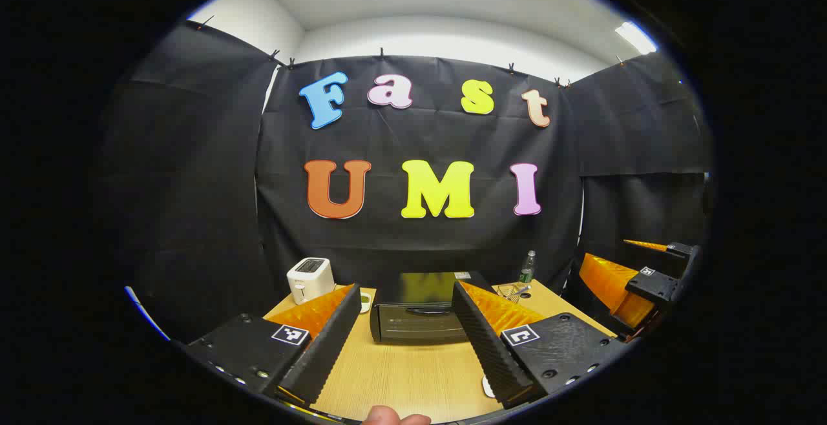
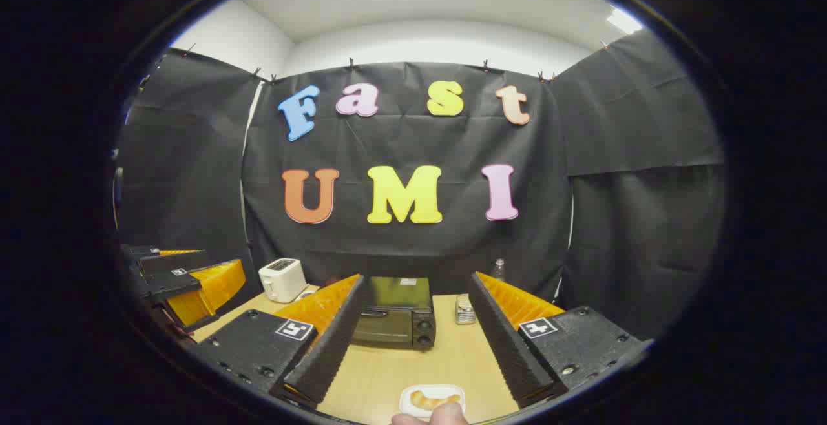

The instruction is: Open the electric oven with the left hand, put the food in, and close the electric oven.

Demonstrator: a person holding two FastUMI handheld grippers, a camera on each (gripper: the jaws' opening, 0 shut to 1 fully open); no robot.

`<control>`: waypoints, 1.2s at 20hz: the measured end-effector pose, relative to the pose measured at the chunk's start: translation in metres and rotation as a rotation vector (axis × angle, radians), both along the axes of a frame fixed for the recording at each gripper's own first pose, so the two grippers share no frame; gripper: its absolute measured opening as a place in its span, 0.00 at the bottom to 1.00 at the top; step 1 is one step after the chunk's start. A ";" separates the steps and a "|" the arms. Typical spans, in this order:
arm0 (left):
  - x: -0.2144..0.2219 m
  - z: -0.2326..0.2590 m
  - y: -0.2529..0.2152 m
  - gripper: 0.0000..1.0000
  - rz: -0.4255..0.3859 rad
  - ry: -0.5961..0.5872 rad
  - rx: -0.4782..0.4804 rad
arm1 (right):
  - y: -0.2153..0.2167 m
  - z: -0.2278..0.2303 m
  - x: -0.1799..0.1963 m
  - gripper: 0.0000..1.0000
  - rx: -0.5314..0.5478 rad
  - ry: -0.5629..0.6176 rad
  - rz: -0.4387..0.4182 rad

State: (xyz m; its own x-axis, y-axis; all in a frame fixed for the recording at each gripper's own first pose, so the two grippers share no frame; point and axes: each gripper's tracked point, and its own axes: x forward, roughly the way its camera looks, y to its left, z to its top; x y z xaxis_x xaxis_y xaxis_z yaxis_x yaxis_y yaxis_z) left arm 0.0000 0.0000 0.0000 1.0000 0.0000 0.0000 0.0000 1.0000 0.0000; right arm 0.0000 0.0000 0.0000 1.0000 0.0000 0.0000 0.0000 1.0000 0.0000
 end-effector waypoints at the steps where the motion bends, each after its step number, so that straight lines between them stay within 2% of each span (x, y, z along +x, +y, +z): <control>1: 0.000 0.000 -0.001 0.93 -0.003 0.000 -0.001 | -0.002 0.000 -0.001 0.97 0.000 0.001 -0.003; 6: -0.003 0.002 -0.002 0.93 0.007 -0.005 -0.008 | -0.007 0.007 -0.003 0.98 0.027 -0.020 -0.012; 24: -0.001 -0.004 -0.006 0.93 0.013 0.002 -0.016 | -0.013 -0.007 0.001 0.98 0.035 0.029 -0.018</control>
State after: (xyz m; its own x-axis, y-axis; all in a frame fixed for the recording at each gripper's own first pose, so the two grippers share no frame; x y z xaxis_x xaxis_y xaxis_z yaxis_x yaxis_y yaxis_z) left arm -0.0013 -0.0060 -0.0039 0.9999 0.0131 -0.0023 -0.0132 0.9998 -0.0156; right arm 0.0013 -0.0131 -0.0067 0.9994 -0.0172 -0.0292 0.0182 0.9992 0.0346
